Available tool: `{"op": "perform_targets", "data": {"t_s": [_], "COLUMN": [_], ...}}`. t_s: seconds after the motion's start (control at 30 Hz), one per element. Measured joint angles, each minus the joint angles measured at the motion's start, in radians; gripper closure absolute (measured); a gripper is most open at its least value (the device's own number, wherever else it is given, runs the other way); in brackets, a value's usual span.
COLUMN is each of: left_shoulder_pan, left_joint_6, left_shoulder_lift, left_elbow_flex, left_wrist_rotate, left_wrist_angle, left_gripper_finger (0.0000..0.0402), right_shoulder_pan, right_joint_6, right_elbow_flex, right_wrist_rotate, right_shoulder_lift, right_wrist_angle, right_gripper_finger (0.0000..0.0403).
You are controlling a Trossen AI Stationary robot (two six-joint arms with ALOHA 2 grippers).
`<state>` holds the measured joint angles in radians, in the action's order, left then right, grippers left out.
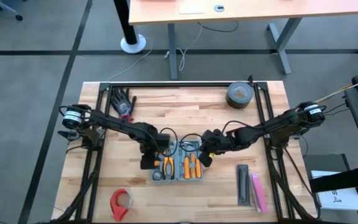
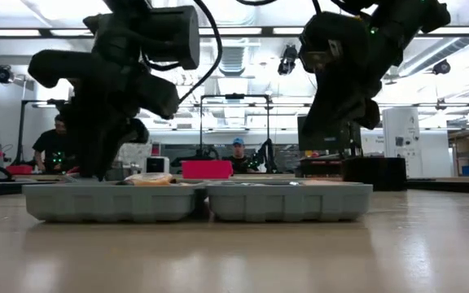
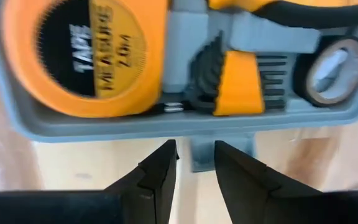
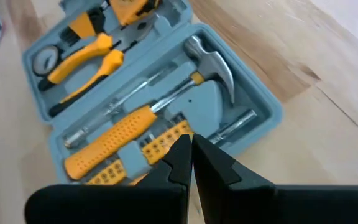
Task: Prefit tool cases
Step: Remove the tape measure from the gray tool box
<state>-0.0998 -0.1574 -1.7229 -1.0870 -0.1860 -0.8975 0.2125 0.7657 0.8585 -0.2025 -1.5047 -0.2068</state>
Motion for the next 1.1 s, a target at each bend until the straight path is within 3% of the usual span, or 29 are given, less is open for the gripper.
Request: {"op": "perform_targets", "data": {"t_s": [0.27,0.63,0.83,1.1], "left_shoulder_pan": [0.000,0.000,0.000,0.000], "left_joint_6": [0.007,-0.151,-0.270,-0.502], "left_shoulder_lift": [0.002,0.106,0.241,0.371], "left_elbow_flex": [-0.040,-0.029,0.082,0.300], "left_wrist_rotate": [0.047,0.047,0.053,0.080], "left_wrist_angle": [-0.019,0.036,0.204,0.420], "left_gripper_finger": [0.0288,0.0288,0.0288,0.0288], "right_shoulder_pan": [0.008,0.010,0.007,-0.031], "right_joint_6": [0.010,-0.098,-0.209,-0.300], "right_elbow_flex": [0.000,0.000,0.001,0.001], "right_wrist_rotate": [-0.009,-0.007,-0.008,0.001], "right_shoulder_lift": [-0.002,-0.048,-0.050,-0.069], "right_wrist_angle": [0.056,0.175,0.241,0.303], "right_gripper_finger": [0.0403,0.0403,0.0380,0.0301]}}
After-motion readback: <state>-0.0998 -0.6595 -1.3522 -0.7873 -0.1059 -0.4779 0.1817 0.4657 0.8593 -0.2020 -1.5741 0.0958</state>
